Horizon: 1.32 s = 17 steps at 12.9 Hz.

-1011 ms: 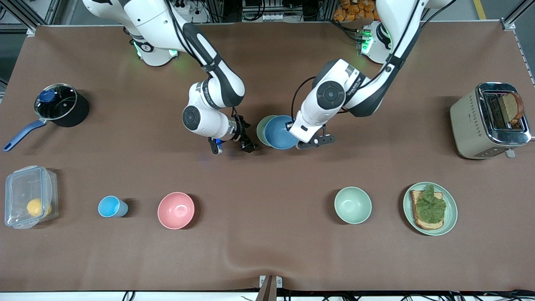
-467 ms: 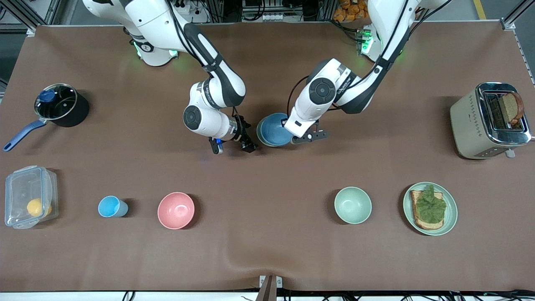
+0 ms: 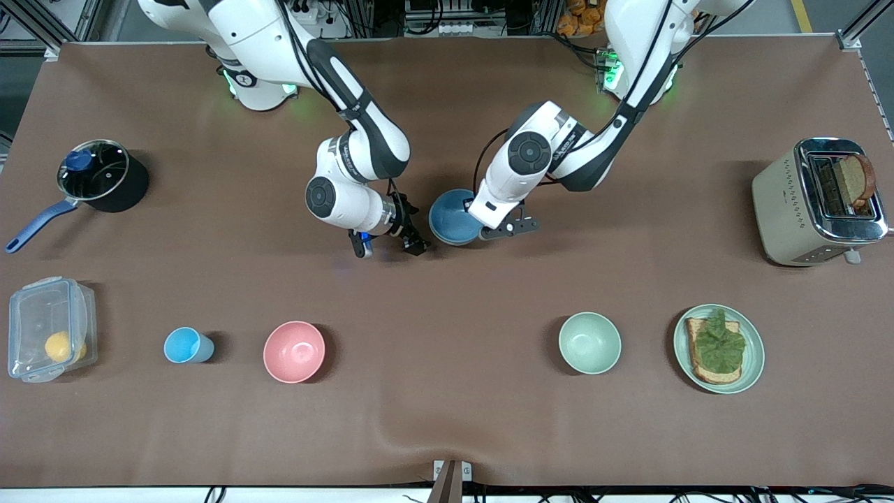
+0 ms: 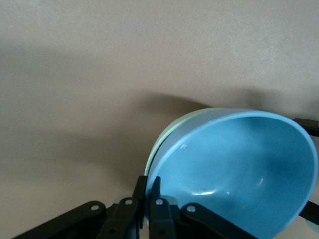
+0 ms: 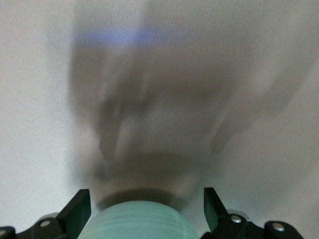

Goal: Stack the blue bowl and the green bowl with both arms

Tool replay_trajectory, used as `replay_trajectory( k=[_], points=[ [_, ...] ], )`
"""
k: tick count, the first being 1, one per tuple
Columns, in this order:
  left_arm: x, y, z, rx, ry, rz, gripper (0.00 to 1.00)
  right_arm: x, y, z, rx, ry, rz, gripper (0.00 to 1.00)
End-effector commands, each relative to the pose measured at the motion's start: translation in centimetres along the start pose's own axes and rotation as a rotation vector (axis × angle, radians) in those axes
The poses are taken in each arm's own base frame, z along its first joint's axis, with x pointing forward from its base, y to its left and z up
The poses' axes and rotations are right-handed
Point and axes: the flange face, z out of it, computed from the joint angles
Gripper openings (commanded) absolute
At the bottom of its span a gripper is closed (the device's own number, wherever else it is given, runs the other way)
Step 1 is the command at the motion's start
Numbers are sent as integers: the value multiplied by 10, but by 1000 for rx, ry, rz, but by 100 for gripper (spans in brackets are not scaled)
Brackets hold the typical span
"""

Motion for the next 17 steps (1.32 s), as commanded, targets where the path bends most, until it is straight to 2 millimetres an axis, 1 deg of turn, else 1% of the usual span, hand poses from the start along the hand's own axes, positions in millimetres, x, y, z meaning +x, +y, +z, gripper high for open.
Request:
replay_trajectory(
  k=[1, 2, 3, 4, 5, 7, 8, 9, 10, 11, 12, 13, 14, 15, 16, 17],
  points=[
    [-1, 4, 5, -21, -2, -25, 0, 2, 1, 0, 0, -18, 1, 100],
    [0, 3, 5, -21, -4, -30, 0, 2, 0, -2, 4, -18, 2, 100],
    [1, 2, 5, -21, -4, -31, 25, 2, 0, -3, 5, -19, 2, 100],
    [2, 2, 5, -20, -5, -34, 88, 1, 0, -4, 6, -18, -1, 100],
    [2, 3, 3, -24, -2, -43, 100, 1, -1, -6, 9, -18, -9, 100],
    [1, 7, -3, -33, 6, -107, 100, 0, -1, -10, 5, -21, -22, 100],
    [-1, 11, -7, -38, 11, -114, 100, -2, -2, -17, -1, -27, -27, 100],
    [0, 12, -14, -47, 20, -117, 100, 7, -2, -31, -7, -28, -22, 100],
    [-1, 14, -29, -59, 36, -121, 100, 13, -1, -43, -34, -23, -44, 100],
    [2, 13, -47, -72, 60, -121, 100, 25, -1, -56, -76, -22, -51, 100],
    [6, 10, -71, -84, 85, -128, 100, 33, 0, -69, -107, -13, -63, 100],
    [16, -1, -97, -83, 111, -141, 100, 38, 1, -88, -133, -1, -79, 100],
    [31, -14, -126, -74, 167, -136, 100, 50, 2, -107, -172, 8, -77, 100],
    [43, -30, -154, -43, 219, -128, 100, 65, 6, -133, -211, 15, -73, 100],
    [52, -41, -182, -22, 255, -133, 100, 77, 10, -161, -243, 28, -73, 100],
    [63, -54, -207, -2, 265, -165, 100, 93, 15, -188, -277, 51, -93, 100]
  ],
)
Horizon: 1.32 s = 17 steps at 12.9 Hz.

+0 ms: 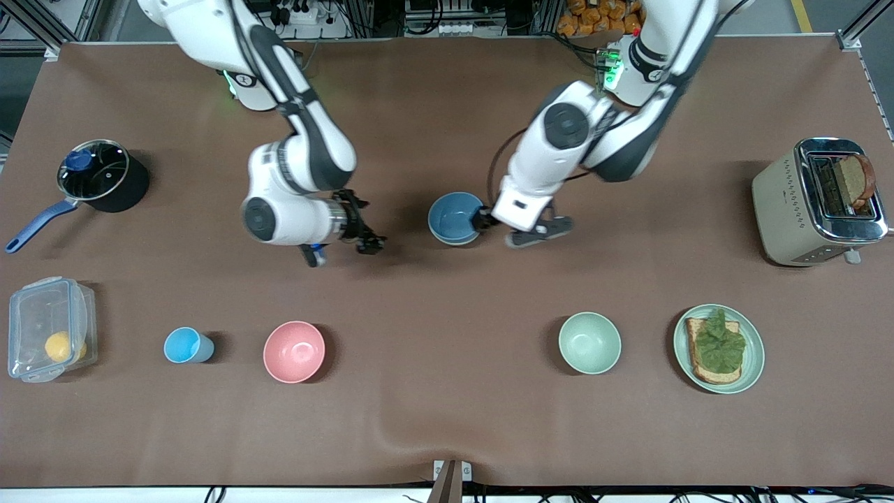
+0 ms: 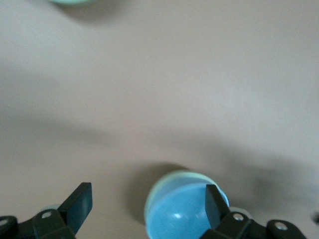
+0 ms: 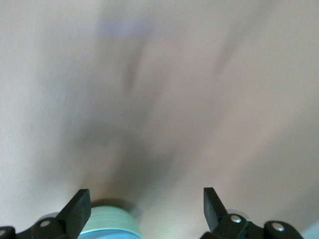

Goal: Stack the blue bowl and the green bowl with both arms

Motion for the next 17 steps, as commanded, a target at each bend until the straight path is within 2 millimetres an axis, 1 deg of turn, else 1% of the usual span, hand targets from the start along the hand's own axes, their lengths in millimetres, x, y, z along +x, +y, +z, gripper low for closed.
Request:
replay_trajectory(
  k=[1, 3, 4, 5, 6, 8, 9, 10, 11, 12, 13, 14, 16, 17],
  points=[
    [37, -31, -66, 65, 51, -54, 100, 37, 38, -70, -55, 23, -52, 100],
    [67, -56, -111, 89, 62, -111, 100, 70, 57, -113, -65, -22, -124, 100],
    [83, -72, -135, 93, 73, -129, 100, 75, 60, -136, -64, -30, -165, 100],
    [101, -91, -159, 101, 79, -120, 100, 78, 63, -154, -67, -35, -189, 100],
    [110, -104, -177, 120, 67, -83, 100, 82, 68, -173, -71, -17, -193, 100],
    [123, -125, -199, 142, 51, -64, 100, 87, 77, -211, -106, 57, -223, 100],
    [127, -129, -206, 136, 58, -58, 100, 92, 83, -230, -108, 78, -268, 100],
    [132, -134, -210, 133, 62, -29, 100, 104, 92, -251, -88, 78, -313, 100],
    [134, -137, -217, 129, 69, 15, 100, 117, 100, -263, -65, 78, -361, 100],
    [144, -152, -223, 132, 77, 29, 100, 126, 106, -277, -42, 86, -420, 100],
    [148, -156, -231, 121, 75, 57, 100, 132, 111, -290, -20, 91, -436, 100],
    [154, -170, -238, 136, 61, 87, 100, 136, 116, -305, 4, 98, -441, 100],
    [159, -189, -255, 145, 53, 148, 100, 137, 137, -336, 36, 142, -485, 100],
    [159, -198, -262, 150, 47, 194, 100, 129, 145, -352, 31, 194, -519, 100]
  ],
)
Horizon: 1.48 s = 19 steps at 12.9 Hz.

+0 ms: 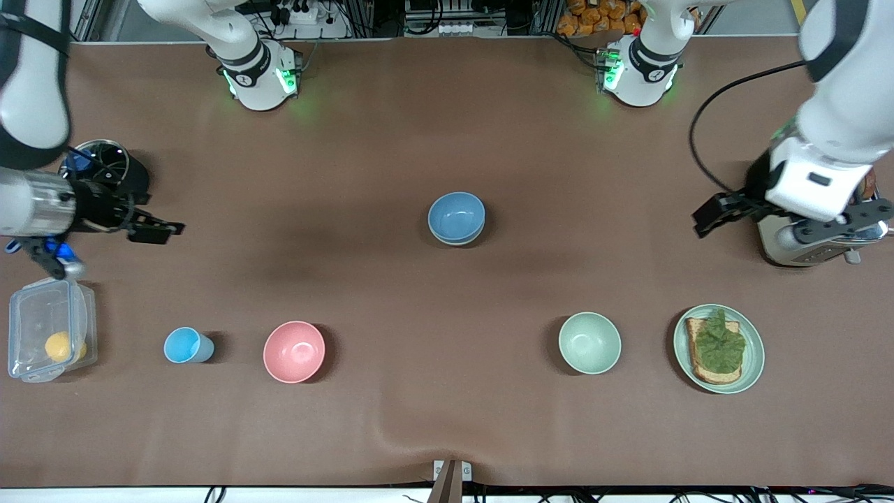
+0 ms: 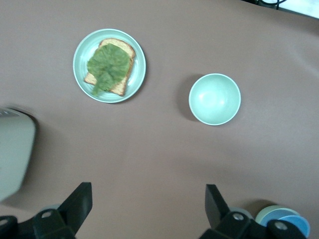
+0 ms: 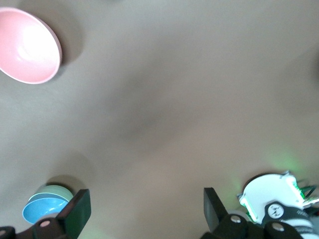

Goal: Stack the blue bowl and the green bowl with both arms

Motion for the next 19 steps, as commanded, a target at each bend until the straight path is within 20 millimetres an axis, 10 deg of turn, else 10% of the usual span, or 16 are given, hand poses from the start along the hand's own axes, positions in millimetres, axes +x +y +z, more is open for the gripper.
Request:
replay_trajectory(
  k=[1, 6, 19],
  points=[
    [-6, -24, -20, 16, -16, 92, 100, -33, 12, -53, -33, 122, -99, 100],
    [-7, -38, -34, 3, -39, 143, 100, -100, 44, -122, -7, 277, -360, 100],
    [-20, -40, -50, 20, -117, 204, 100, -100, 19, -116, 0, 364, -473, 100]
  ],
)
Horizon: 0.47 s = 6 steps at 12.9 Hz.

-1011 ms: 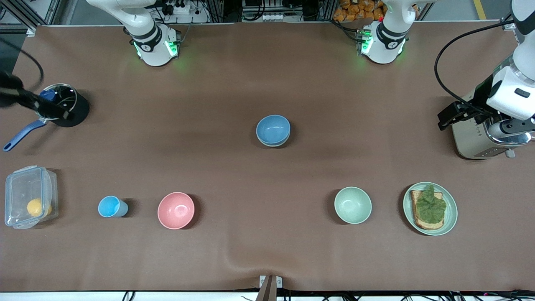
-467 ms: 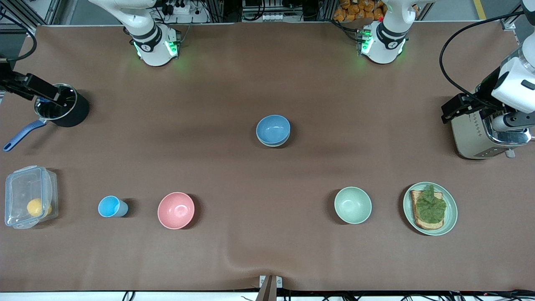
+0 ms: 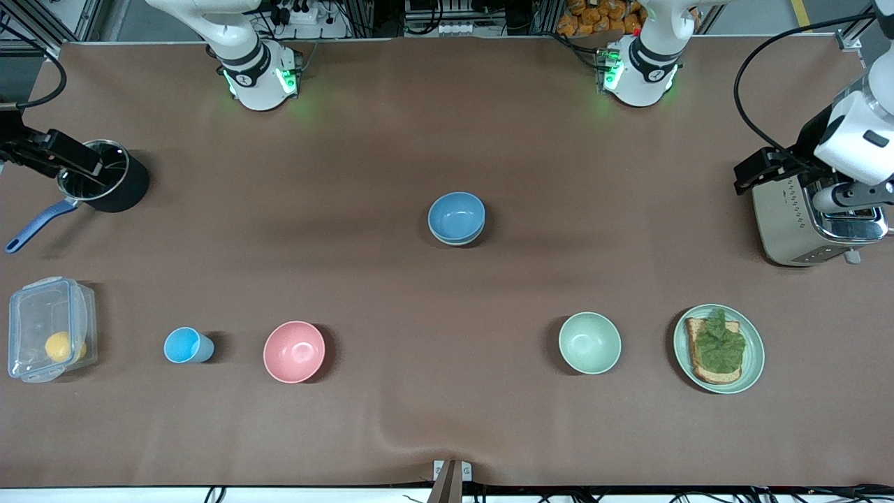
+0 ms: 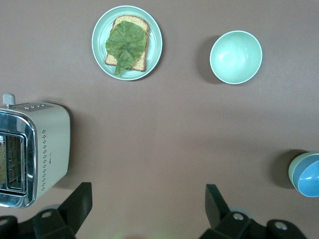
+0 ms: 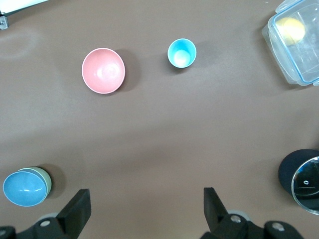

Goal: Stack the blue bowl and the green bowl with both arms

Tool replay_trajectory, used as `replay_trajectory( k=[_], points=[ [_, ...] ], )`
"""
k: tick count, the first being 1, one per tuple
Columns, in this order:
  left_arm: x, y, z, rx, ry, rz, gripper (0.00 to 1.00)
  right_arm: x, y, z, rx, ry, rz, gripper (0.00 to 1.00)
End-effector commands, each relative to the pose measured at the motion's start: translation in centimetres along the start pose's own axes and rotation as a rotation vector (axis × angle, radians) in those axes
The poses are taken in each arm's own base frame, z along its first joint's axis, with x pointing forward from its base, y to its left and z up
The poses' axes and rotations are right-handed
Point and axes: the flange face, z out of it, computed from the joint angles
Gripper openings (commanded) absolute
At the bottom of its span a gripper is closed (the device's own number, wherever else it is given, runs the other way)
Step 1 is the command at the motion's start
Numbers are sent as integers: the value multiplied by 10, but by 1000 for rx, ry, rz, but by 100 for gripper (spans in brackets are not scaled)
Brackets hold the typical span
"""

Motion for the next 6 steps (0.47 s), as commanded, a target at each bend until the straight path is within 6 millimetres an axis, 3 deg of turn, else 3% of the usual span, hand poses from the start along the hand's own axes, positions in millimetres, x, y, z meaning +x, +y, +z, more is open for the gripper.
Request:
replay_trajectory(
  k=[1, 6],
  points=[
    [-7, -2, -13, -18, -4, 71, 100, -1, 1, 0, -13, 9, -13, 100],
    [-8, 1, -14, -36, -5, 74, 100, -2, -6, 1, -13, 8, -17, 100]
  ],
)
